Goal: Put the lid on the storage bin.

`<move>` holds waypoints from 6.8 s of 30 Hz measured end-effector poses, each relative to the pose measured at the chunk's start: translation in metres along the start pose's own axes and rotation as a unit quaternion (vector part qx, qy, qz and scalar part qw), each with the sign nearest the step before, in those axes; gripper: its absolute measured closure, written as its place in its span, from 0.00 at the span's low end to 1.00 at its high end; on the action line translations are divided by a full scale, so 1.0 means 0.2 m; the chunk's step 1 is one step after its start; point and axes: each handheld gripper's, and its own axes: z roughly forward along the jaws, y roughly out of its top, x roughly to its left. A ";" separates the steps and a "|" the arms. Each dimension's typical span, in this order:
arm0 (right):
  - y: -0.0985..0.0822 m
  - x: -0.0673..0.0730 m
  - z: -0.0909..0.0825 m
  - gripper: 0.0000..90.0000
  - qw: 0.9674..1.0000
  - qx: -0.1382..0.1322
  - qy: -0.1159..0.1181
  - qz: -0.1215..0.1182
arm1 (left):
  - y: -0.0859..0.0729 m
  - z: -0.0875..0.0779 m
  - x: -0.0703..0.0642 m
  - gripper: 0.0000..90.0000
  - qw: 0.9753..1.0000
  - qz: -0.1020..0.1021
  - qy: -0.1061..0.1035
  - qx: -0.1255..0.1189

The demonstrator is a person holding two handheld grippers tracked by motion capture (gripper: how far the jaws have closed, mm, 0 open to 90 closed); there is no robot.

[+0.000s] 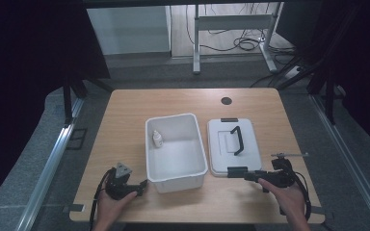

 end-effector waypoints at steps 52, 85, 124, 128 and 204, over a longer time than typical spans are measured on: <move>0.69 0.00 0.22 0.46 0.992 0.115 -0.051 0.026 | -0.01 0.00 -0.01 0.13 1.000 -0.003 0.002 -0.001; 0.78 -0.07 0.42 0.94 0.975 0.176 -0.094 0.101 | -0.01 0.00 -0.01 0.13 1.000 -0.003 0.002 -0.001; 0.93 0.21 -0.01 0.94 0.989 0.107 -0.049 0.091 | -0.01 -0.01 -0.01 0.13 1.000 -0.004 0.003 -0.002; 0.94 0.25 -0.05 0.94 0.991 0.100 -0.039 0.084 | -0.01 -0.01 -0.01 0.13 1.000 -0.003 0.003 -0.001; 0.97 0.75 0.15 0.93 0.991 0.121 0.029 0.045 | -0.01 -0.01 -0.01 0.13 1.000 -0.002 0.002 -0.001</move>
